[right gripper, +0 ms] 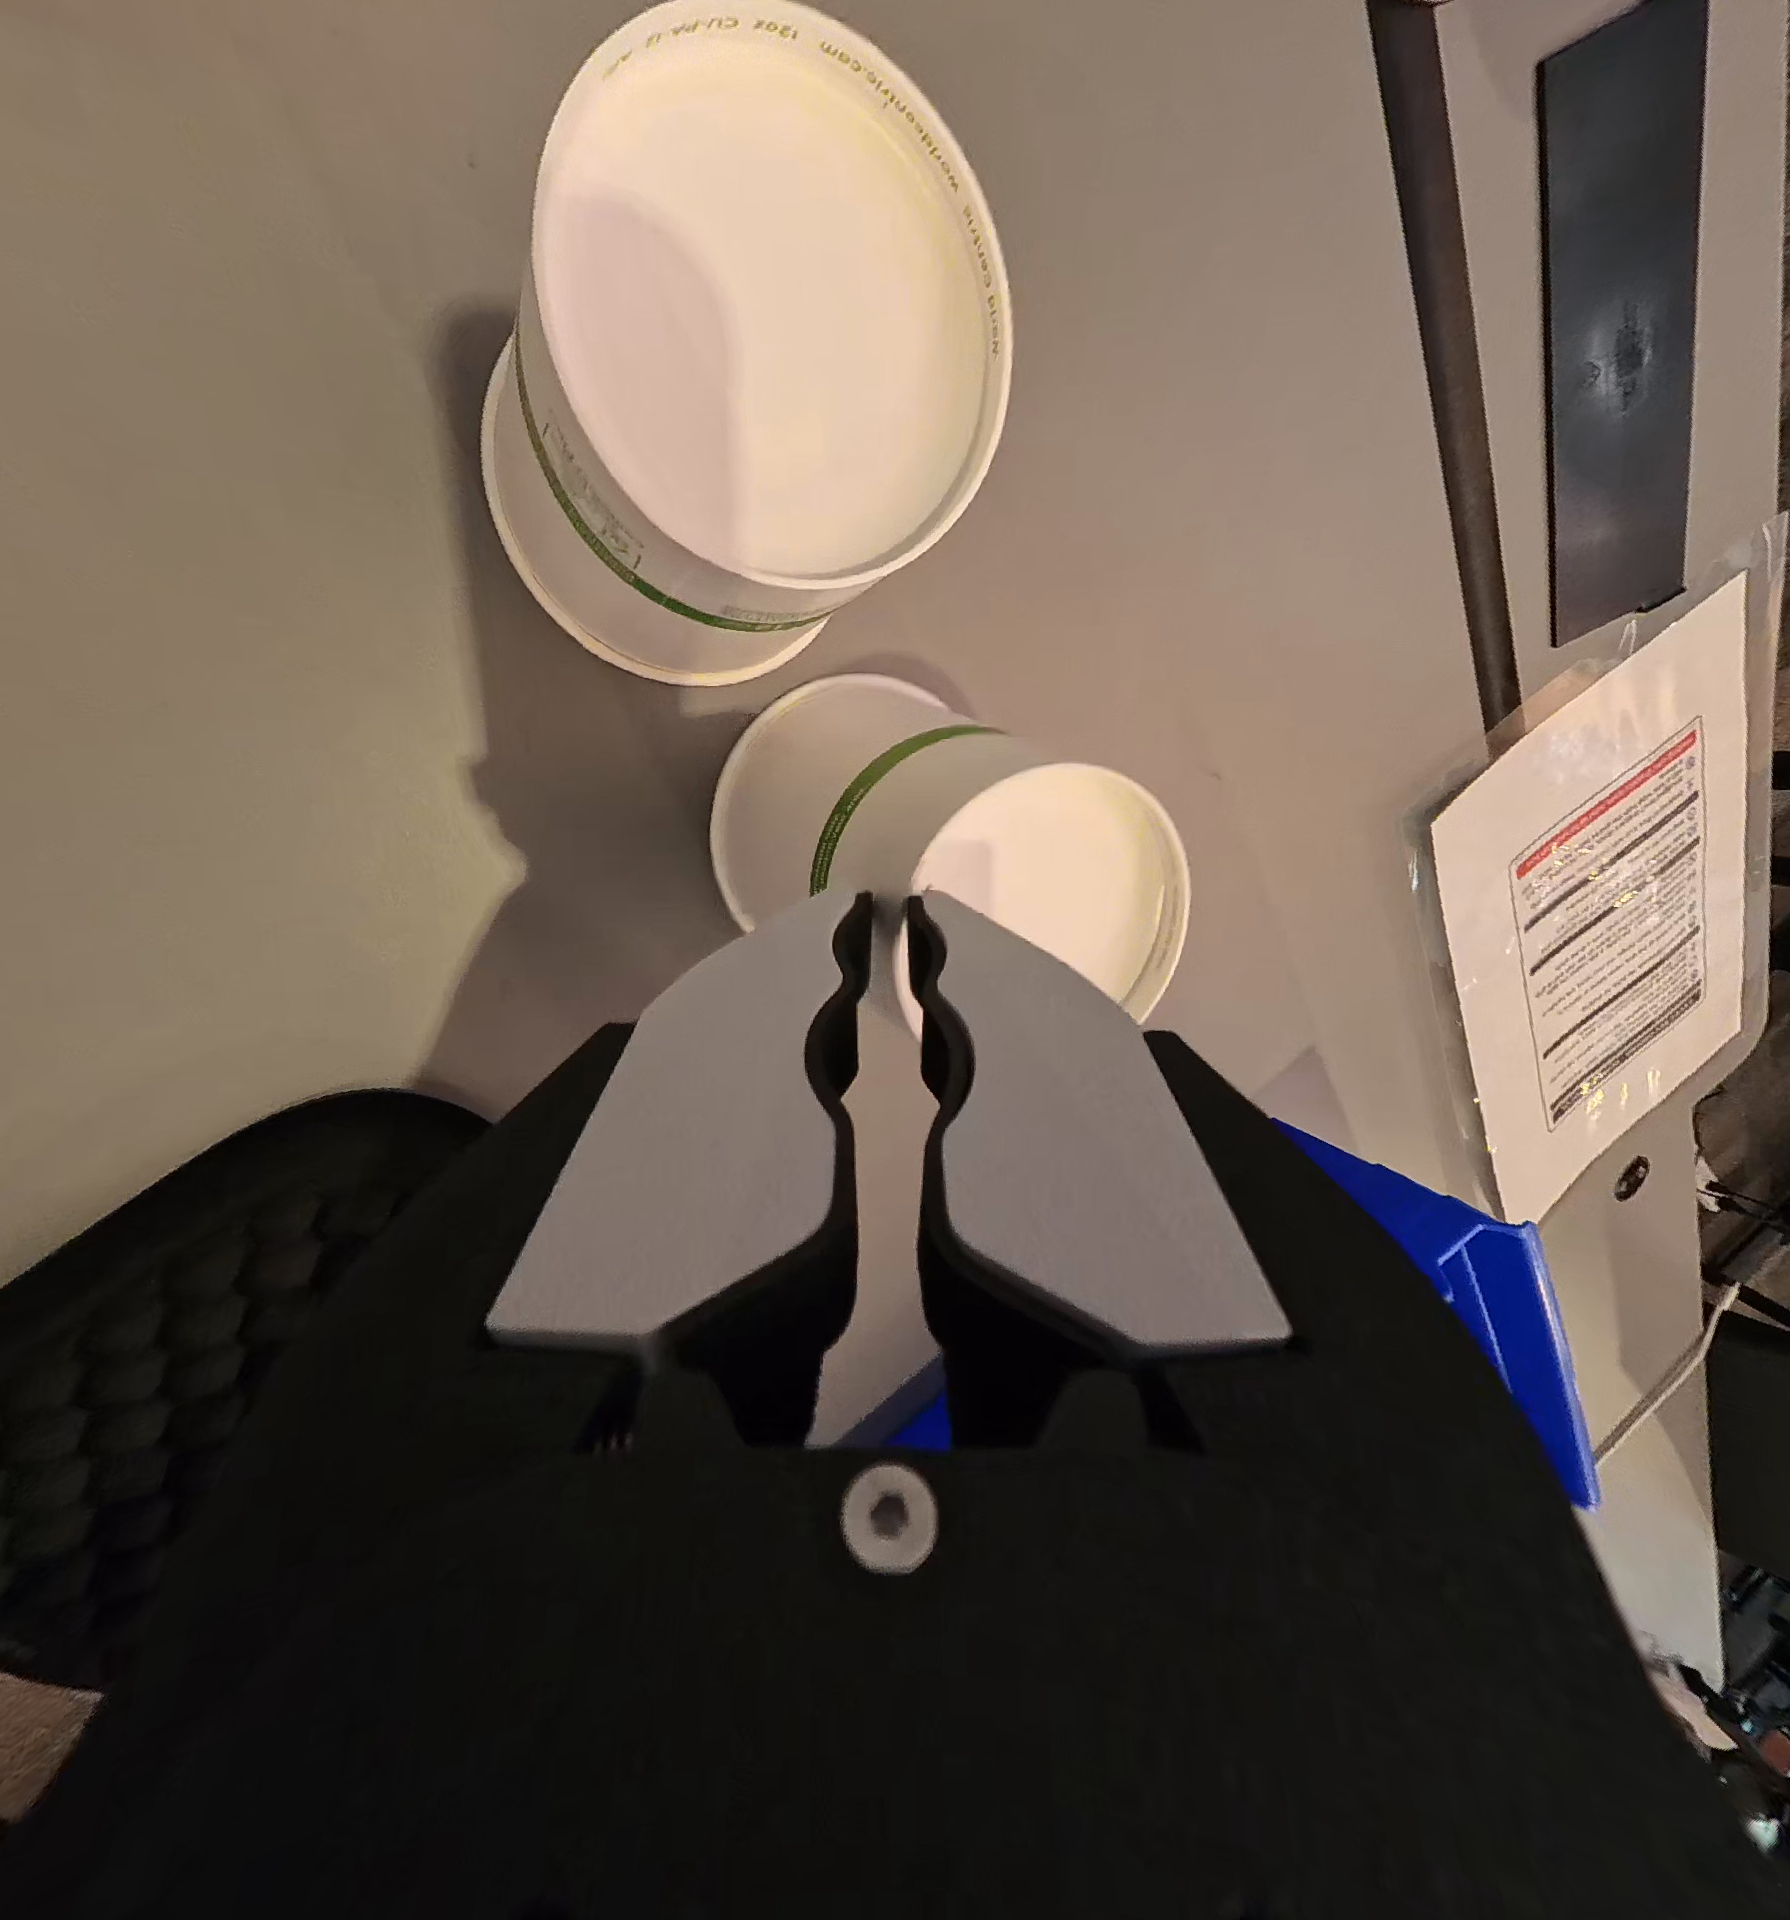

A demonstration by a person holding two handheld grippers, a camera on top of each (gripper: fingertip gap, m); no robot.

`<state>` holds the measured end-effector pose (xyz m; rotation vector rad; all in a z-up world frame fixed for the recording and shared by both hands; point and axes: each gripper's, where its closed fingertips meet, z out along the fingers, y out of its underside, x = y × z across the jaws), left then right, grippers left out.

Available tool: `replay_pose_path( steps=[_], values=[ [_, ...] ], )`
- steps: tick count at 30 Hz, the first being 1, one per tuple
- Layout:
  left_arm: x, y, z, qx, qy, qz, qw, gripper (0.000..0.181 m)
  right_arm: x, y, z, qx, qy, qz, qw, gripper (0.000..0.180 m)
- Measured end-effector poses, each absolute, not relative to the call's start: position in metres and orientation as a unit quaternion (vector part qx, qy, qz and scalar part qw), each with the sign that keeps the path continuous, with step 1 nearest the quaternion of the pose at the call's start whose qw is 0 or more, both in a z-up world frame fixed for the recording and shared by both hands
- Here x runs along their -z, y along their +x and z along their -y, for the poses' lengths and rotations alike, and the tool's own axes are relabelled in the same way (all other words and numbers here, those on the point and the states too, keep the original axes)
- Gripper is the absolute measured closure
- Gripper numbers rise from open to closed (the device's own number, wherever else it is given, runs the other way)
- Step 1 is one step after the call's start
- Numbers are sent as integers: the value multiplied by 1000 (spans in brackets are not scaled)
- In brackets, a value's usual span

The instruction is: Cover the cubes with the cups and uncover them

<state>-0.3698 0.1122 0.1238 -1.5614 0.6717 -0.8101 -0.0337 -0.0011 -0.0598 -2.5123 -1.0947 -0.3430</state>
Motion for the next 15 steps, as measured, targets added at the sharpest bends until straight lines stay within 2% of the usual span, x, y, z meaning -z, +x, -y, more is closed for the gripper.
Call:
replay_pose_path(
  steps=[15],
  values=[
    [-123, -361, -109, 351, -668, -299, 585, 181, 50, -30, 7, 102, -902, 370, 197, 176]
  ],
)
